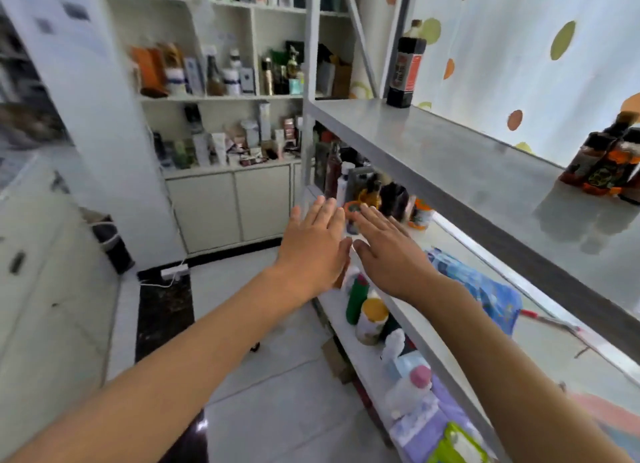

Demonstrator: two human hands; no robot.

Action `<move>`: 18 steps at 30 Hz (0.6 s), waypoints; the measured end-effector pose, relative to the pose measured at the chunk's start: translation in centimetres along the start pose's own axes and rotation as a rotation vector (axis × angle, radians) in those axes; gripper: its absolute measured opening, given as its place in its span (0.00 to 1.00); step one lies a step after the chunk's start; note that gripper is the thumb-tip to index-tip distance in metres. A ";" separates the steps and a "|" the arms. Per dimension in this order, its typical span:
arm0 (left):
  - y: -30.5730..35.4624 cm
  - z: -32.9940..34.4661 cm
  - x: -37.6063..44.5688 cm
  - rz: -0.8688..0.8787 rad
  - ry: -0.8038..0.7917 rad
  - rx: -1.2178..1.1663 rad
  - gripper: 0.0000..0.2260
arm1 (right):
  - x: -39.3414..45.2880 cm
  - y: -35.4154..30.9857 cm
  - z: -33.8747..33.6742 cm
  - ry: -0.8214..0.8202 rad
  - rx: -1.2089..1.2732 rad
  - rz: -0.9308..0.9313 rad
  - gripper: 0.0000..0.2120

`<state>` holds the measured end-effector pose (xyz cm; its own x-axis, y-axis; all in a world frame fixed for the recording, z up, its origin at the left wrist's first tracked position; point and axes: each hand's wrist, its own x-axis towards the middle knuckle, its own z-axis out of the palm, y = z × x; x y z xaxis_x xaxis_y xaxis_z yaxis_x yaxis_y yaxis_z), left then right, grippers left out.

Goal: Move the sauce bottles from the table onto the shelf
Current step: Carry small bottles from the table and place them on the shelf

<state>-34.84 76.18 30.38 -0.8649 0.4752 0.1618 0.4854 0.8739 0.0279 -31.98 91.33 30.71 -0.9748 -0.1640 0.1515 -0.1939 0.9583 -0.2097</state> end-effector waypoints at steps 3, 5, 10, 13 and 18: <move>-4.6 0.5 -4.5 -0.124 -0.018 -0.010 0.29 | 1.0 -5.5 3.0 -0.048 0.031 -0.115 0.27; -7.8 0.8 -8.1 -0.217 -0.023 -0.049 0.31 | 1.4 -9.8 5.0 -0.081 0.047 -0.193 0.27; -16.3 1.6 -18.1 -0.444 0.045 -0.104 0.31 | 1.7 -21.5 9.9 -0.143 0.083 -0.372 0.26; -21.3 2.1 -25.1 -0.568 0.078 -0.104 0.29 | 0.9 -29.0 13.3 -0.144 0.084 -0.486 0.26; -28.0 3.1 -37.9 -0.755 0.055 -0.113 0.28 | -2.8 -42.2 19.2 -0.159 0.148 -0.653 0.26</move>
<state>-16.03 34.01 20.43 -0.9609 -0.2554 0.1073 -0.2224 0.9422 0.2507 -23.21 46.86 20.61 -0.6556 -0.7400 0.1504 -0.7489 0.6117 -0.2548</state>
